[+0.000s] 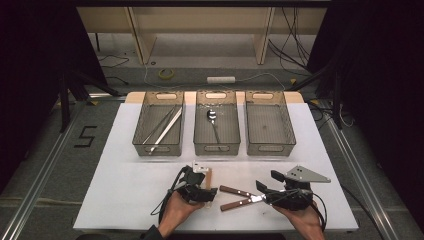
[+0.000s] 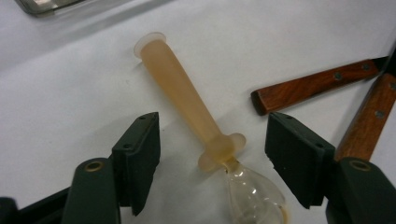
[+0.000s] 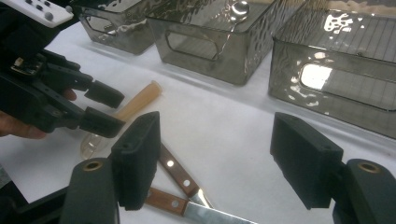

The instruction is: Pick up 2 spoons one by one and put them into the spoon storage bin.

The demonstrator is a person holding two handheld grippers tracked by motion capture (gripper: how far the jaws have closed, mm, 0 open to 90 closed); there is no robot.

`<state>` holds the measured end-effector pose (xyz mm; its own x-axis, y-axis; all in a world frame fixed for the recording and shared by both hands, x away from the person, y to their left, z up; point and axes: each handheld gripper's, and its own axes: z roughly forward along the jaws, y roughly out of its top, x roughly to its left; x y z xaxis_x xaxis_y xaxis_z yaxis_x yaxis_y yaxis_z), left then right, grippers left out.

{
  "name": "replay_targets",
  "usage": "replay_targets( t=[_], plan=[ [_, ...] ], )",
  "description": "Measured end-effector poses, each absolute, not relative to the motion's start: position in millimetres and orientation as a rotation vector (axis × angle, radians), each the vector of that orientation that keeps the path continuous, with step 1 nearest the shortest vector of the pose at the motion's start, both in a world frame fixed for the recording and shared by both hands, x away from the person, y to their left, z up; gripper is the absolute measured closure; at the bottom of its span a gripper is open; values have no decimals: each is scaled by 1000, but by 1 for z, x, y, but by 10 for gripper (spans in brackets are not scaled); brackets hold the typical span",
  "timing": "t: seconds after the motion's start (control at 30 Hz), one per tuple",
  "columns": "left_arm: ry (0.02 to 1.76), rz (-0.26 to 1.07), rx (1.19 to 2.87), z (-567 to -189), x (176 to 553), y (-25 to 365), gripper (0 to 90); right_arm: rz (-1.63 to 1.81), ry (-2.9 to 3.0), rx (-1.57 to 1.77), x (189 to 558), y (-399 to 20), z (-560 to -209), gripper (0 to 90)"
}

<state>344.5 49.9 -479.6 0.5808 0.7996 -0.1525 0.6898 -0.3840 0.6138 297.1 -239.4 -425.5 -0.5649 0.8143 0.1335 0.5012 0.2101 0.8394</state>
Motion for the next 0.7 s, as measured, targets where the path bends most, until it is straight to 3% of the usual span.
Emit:
replay_targets(
  t=[0.4,0.7],
  plan=[
    [1141,304,2236,-482,341,43,448,1292,2159,1230,298,-240,-425,353],
    [1153,330,2233,-482,341,46,576,1296,2153,1234,298,-241,-425,359]
  ],
)
